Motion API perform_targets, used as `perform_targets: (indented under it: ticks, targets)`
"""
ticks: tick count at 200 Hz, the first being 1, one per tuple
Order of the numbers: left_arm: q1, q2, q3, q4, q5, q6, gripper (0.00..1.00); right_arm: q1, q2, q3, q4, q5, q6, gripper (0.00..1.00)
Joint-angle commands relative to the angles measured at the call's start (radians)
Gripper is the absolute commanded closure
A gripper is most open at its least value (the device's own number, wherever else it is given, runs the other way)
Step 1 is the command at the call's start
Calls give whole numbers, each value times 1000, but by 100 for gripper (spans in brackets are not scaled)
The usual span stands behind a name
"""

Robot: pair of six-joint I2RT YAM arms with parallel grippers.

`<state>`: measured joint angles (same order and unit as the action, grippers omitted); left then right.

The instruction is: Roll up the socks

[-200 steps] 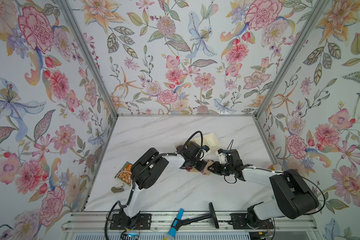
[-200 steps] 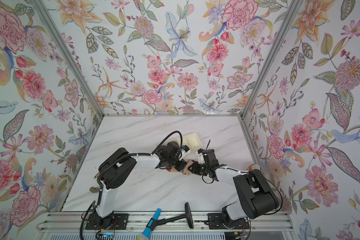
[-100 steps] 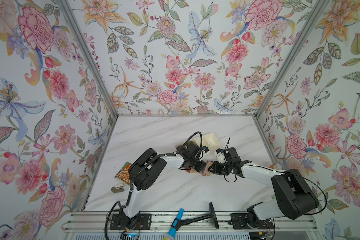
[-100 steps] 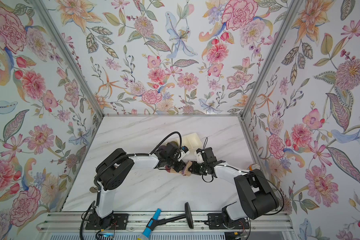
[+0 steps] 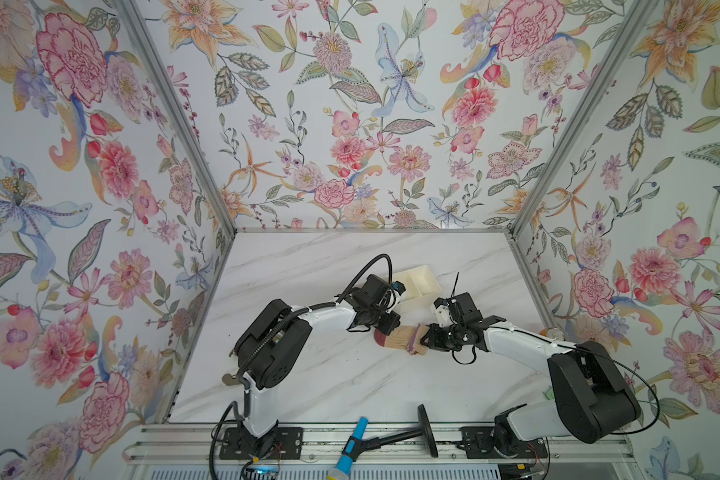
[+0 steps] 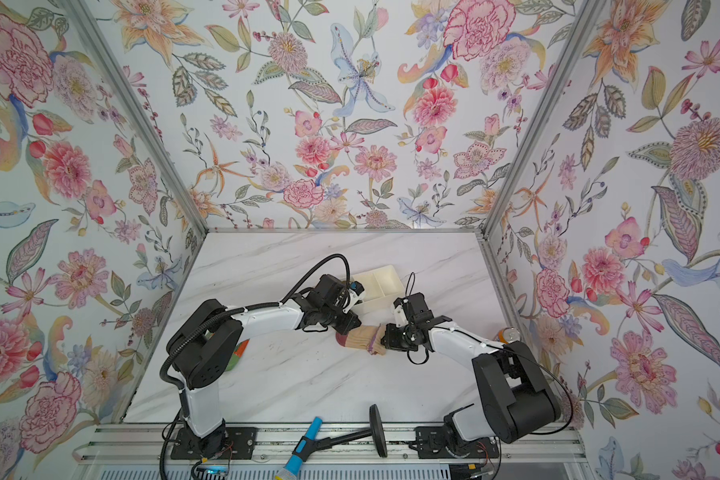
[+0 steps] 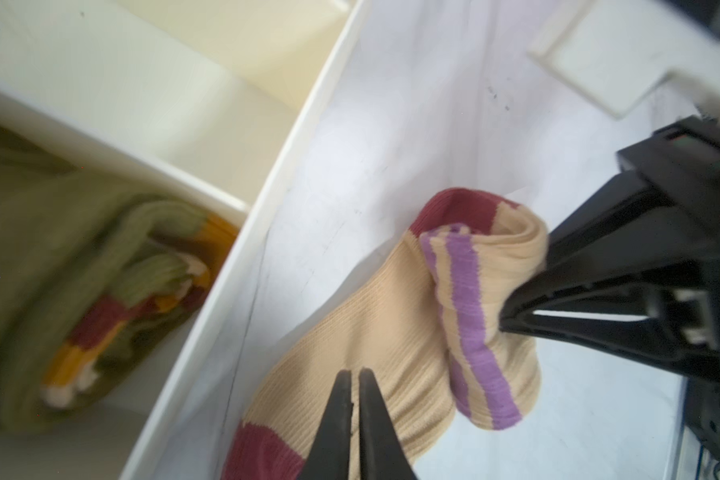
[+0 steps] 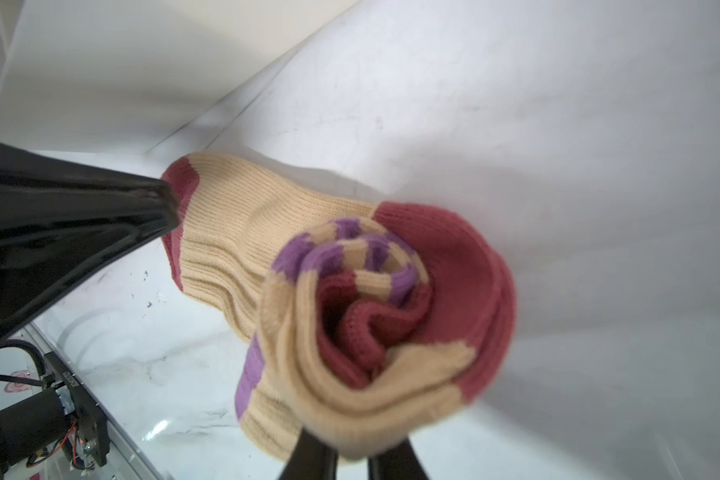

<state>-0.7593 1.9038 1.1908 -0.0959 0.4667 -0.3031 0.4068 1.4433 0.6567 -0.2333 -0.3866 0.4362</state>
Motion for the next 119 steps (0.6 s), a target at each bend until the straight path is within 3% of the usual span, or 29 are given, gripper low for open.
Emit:
perform_targets:
  ticks: [1,56,119]
  targets:
    - [-34,-22,12,28,42,-16,90,12,3,15,-66,30,-24,100]
    - [-113,46,50,76,111,-51,91,15,16,15,-61,29,-24,100]
    - [-124,81,63,82,104,-54,91,19,26,14,-43,18,-22,100]
